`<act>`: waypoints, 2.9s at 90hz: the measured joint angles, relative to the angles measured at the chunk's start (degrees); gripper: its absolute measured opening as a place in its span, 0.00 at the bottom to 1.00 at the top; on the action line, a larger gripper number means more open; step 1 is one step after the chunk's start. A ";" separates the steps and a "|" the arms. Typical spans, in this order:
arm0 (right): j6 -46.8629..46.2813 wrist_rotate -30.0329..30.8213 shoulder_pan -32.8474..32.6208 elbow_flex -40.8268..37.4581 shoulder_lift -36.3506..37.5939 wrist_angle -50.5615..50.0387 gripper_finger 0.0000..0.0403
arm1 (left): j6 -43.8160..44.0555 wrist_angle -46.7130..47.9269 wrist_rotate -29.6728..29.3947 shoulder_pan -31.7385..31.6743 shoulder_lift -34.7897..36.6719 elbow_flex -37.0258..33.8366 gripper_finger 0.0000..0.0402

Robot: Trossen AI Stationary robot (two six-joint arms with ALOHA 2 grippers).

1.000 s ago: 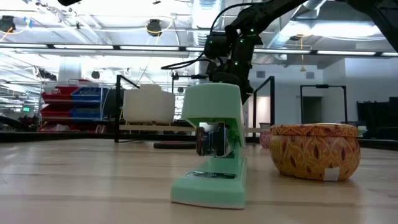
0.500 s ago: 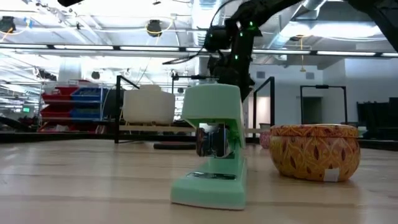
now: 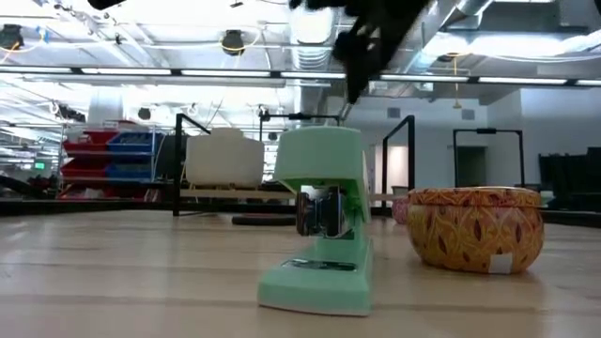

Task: Stock shelves
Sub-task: Put the yellow scented candle on the shelf

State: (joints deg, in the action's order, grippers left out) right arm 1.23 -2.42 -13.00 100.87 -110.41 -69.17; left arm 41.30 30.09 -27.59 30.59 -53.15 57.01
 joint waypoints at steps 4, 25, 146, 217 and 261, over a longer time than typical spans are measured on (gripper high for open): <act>-0.15 -2.05 -2.61 -2.02 0.00 2.19 0.95 | -0.02 -0.05 0.00 0.02 0.02 0.00 0.00; -11.28 -2.06 -11.96 -10.55 -0.36 17.87 0.95 | 0.04 -0.01 0.78 0.01 0.00 0.00 0.00; -35.92 4.20 -10.44 -24.30 -3.32 31.78 0.69 | 0.09 0.01 2.89 -0.11 -0.11 0.00 0.00; -6.60 7.15 27.43 20.04 -0.15 -2.43 0.69 | -1.05 -0.91 -4.94 -0.93 -0.11 0.00 0.00; 7.42 3.28 47.53 19.88 -4.92 2.79 0.69 | 1.88 -1.34 -7.72 -6.91 -0.11 0.00 0.00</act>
State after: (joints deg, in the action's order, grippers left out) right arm 8.65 0.86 34.53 120.75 -115.33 -66.37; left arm 43.18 28.74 -35.32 23.67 -53.25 57.01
